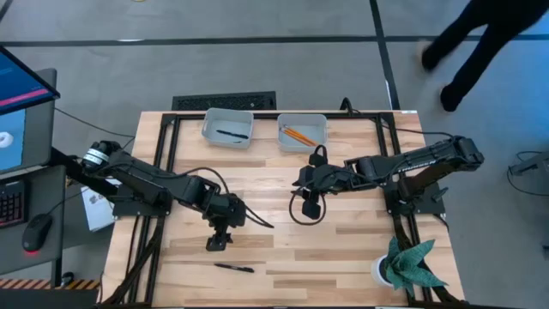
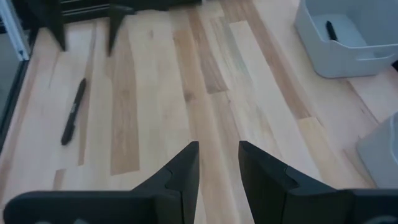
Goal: Sort pens & pencils
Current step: Put the black pen into the left gray bin
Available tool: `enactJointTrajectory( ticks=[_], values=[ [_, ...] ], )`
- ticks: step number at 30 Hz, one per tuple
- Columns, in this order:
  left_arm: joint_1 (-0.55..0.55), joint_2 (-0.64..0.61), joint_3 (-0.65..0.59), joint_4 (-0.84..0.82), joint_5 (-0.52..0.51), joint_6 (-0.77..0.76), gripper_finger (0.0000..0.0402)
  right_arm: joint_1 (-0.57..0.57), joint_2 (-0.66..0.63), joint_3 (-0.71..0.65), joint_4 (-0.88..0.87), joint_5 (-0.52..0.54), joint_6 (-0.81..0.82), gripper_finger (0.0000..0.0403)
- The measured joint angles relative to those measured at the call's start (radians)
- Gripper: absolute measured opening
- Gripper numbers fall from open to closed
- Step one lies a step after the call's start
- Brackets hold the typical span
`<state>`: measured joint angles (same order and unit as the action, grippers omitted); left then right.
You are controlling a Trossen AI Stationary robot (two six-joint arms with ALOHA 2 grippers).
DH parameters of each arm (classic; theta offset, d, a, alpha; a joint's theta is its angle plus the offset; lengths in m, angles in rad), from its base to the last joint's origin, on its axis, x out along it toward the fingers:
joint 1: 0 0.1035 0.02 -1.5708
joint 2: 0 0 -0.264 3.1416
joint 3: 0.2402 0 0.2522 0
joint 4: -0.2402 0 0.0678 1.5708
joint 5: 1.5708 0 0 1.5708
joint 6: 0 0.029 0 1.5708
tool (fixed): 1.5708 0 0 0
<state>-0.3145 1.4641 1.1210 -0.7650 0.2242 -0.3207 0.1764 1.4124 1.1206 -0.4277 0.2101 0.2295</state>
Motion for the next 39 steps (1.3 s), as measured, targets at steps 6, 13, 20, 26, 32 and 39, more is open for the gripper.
enactJointTrajectory(
  ticks=[6, 13, 20, 26, 32, 39],
  values=[
    [-0.069, 0.021, 0.0, 0.006, -0.013, -0.106, 0.024, -0.015, 0.0, 0.0, -0.009, 0.0, 0.0, 0.0133],
    [-0.154, 0.061, 0.0, 0.023, -0.094, -0.15, 0.024, -0.015, 0.0, 0.0, -0.013, 0.0, 0.0, 0.0135],
    [-0.201, 0.089, 0.0, -0.019, -0.201, -0.133, 0.024, -0.015, 0.001, 0.0, -0.022, 0.0, 0.02, 0.0133],
    [-0.261, 0.17, 0.0, 0.018, -0.204, -0.13, 0.024, -0.013, 0.001, 0.001, -0.035, 0.0, 0.033, 0.0133],
    [-0.337, 0.272, 0.018, 0.102, -0.177, -0.137, 0.024, -0.028, 0.001, 0.001, -0.002, 0.0, 0.048, 0.0134],
    [-0.369, 0.357, 0.037, 0.107, -0.205, -0.132, 0.024, -0.042, 0.001, 0.001, -0.005, 0.0, 0.156, 0.0133]
  ],
)
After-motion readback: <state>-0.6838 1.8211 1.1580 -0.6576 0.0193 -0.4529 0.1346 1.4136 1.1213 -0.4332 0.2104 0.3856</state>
